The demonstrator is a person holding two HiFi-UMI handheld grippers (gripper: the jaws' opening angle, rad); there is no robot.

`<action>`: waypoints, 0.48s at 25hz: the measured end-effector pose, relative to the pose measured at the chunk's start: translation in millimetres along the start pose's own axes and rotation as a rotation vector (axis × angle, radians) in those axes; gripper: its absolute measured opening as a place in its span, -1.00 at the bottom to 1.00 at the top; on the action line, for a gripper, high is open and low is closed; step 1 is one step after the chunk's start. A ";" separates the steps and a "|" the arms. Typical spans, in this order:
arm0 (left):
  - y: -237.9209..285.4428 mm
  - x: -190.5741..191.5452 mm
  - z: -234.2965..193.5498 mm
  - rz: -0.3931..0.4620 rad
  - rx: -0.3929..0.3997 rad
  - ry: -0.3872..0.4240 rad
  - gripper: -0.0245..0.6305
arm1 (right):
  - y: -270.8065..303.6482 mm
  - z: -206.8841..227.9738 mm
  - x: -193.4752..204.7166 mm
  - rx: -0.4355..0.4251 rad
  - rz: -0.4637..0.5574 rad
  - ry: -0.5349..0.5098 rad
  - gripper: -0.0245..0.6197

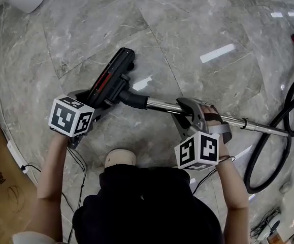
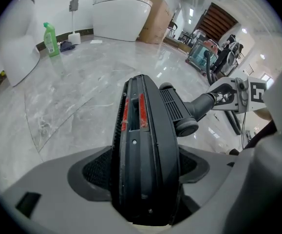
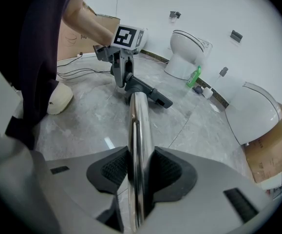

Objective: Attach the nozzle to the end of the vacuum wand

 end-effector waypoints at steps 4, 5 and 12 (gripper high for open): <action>-1.2 -5.7 7.4 0.012 0.022 -0.008 0.23 | 4.2 -5.9 8.6 0.019 -0.060 -0.086 -0.46; -1.5 -6.7 8.1 0.005 0.013 0.002 0.23 | 4.8 -7.5 10.2 0.029 -0.085 -0.119 -0.46; -9.2 -13.6 17.6 -0.023 -0.162 0.136 0.23 | 8.4 -18.7 24.9 0.029 -0.228 -0.207 -0.46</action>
Point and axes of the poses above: the fingertips, and each gripper's own axes: y forward along the fingers, z to its right, x out of its underside, the point moved 2 cm from there along -y, backward along the fingers, and after that the axes turned 10 degrees about x, right-handed, at the moved point
